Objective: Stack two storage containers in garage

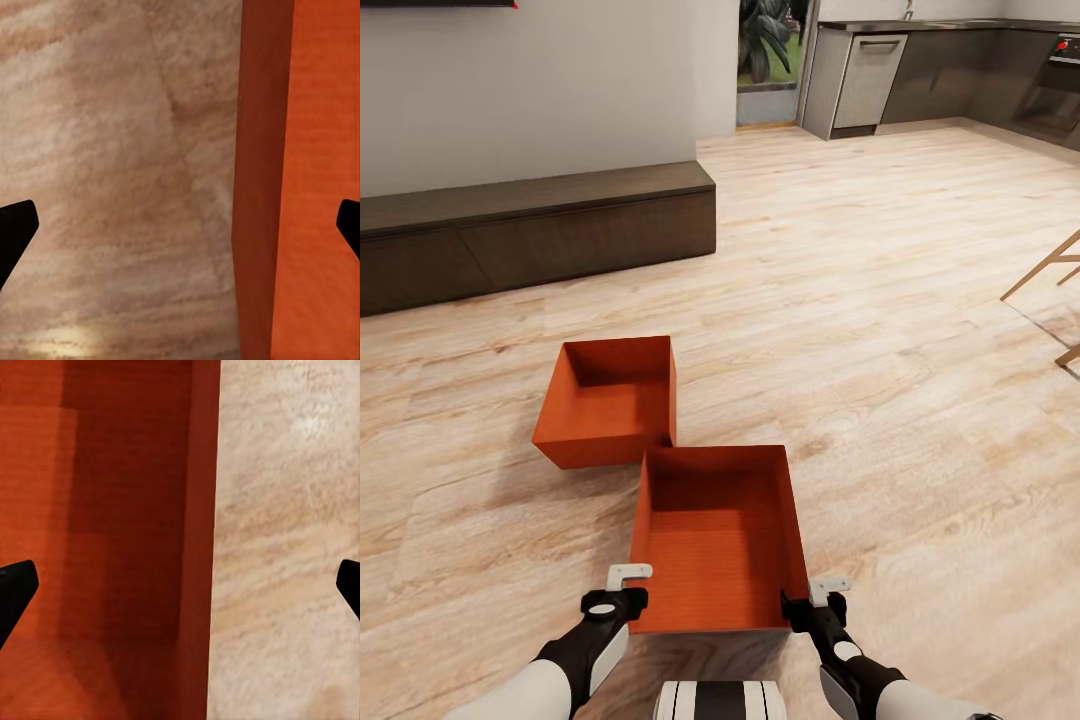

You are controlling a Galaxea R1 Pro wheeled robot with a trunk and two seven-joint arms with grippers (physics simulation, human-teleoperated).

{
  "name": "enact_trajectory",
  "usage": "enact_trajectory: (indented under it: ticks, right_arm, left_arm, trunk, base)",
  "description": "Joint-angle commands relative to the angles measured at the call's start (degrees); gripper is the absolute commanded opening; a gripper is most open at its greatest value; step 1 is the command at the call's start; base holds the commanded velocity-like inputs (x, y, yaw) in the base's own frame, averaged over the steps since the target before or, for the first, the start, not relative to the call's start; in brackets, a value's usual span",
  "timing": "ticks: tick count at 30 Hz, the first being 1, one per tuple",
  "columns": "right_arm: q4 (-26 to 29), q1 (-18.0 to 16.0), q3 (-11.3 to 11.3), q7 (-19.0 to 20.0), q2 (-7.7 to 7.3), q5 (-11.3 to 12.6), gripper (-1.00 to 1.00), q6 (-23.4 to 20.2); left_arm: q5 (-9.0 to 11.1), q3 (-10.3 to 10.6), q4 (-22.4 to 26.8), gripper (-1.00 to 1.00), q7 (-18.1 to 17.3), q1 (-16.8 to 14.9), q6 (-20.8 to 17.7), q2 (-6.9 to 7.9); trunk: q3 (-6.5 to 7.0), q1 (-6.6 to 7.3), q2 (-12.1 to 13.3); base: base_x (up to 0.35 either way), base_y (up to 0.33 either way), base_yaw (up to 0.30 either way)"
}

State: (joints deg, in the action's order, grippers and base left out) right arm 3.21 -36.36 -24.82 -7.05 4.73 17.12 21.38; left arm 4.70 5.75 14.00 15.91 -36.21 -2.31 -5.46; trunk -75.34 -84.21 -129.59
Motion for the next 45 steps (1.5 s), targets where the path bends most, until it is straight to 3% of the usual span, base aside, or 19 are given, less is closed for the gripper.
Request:
enact_trajectory:
  ticks: [1, 16, 45]
  right_arm:
    - [-0.05, -0.03, -0.5, -0.24, 0.01, 0.38, 1.0, 0.15]
    - [-0.05, -0.06, -0.5, -0.25, 0.01, 0.39, 1.0, 0.19]
    - [-0.05, -0.04, -0.41, -0.33, 0.09, 0.46, 1.0, 0.24]
  left_arm:
    - [0.49, 0.49, 0.05, 1.0, 0.35, 0.0, -0.24, -0.01]
    - [0.48, 1.94, -0.36, 1.0, 0.35, 0.0, -0.24, -0.51]
    - [0.6, 1.9, -0.46, 1.0, 0.35, 0.0, -0.24, -0.69]
  trunk:
    - [-0.03, 0.01, -0.01]
    - [-0.03, 0.01, -0.01]
    - [-0.03, 0.01, -0.01]
  base:
    - [0.0, 0.0, 0.0]
    - [0.0, 0.0, 0.0]
    - [0.0, 0.0, 0.0]
